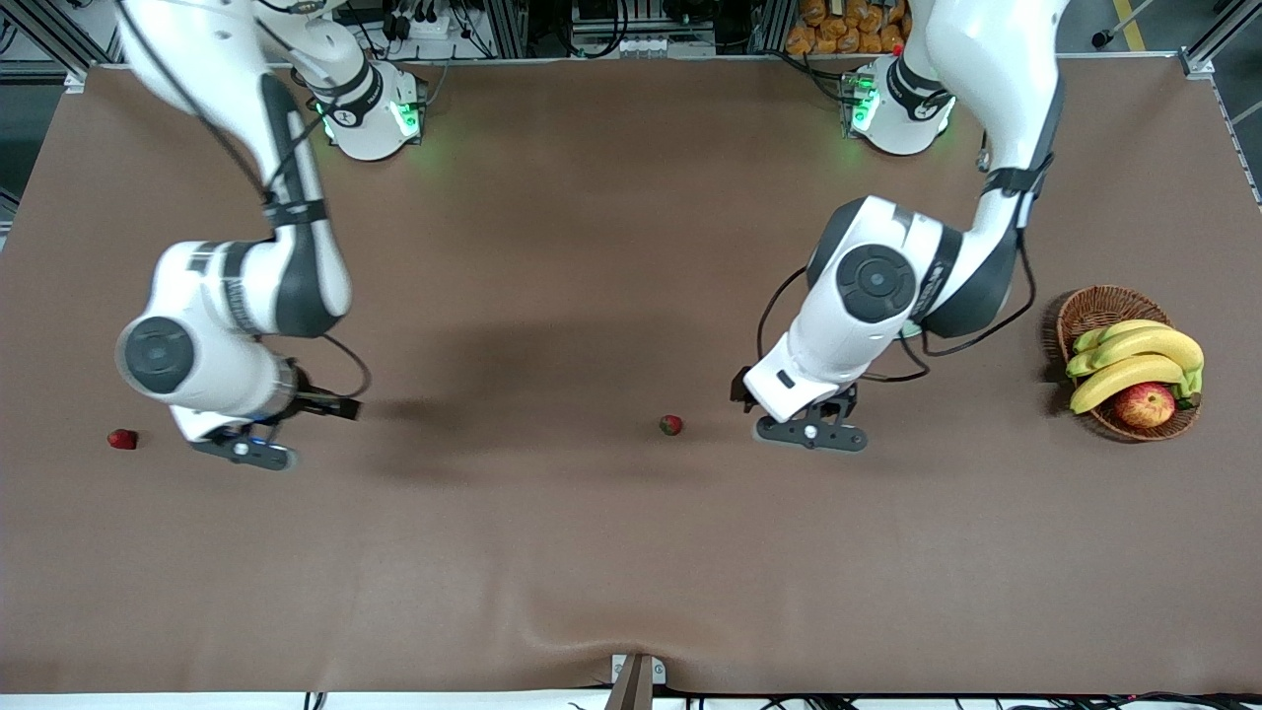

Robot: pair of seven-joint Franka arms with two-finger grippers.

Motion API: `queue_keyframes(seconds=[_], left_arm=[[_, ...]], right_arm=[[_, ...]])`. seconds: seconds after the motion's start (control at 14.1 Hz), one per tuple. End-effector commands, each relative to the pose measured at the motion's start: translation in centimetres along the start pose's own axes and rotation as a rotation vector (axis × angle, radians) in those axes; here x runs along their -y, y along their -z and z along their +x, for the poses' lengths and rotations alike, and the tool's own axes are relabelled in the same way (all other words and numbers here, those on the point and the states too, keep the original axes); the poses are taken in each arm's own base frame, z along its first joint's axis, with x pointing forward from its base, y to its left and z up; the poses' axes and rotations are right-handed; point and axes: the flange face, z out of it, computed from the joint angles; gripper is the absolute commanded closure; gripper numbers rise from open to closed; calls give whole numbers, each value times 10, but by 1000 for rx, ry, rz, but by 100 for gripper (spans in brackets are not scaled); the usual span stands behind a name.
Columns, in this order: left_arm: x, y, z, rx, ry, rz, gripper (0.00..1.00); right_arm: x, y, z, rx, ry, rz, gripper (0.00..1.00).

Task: Collect all strawberries into plate
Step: 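Set the strawberry down with the right gripper while the left gripper approaches, then grasp the middle strawberry with the left gripper while the right gripper grasps another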

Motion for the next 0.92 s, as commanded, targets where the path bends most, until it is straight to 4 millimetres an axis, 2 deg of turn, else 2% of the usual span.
queue_keyframes(seconds=[0.0, 0.28, 0.42, 0.64, 0.85], left_arm=[[-14, -26, 6, -7, -8, -27, 0], [-42, -55, 0, -26, -11, -87, 0], [-53, -69, -1, -53, -19, -107, 0], [-73, -96, -9, -76, -33, -122, 0], [-90, -118, -17, -93, -25, -150, 0]], right_arm=[[-77, -12, -3, 43, 18, 39, 0], [-167, -48, -1, 100, 36, 59, 0], [-187, -73, -7, 139, 47, 59, 0], [-216, -113, -27, 134, 119, 65, 0], [-226, -144, -47, 163, 153, 72, 0]])
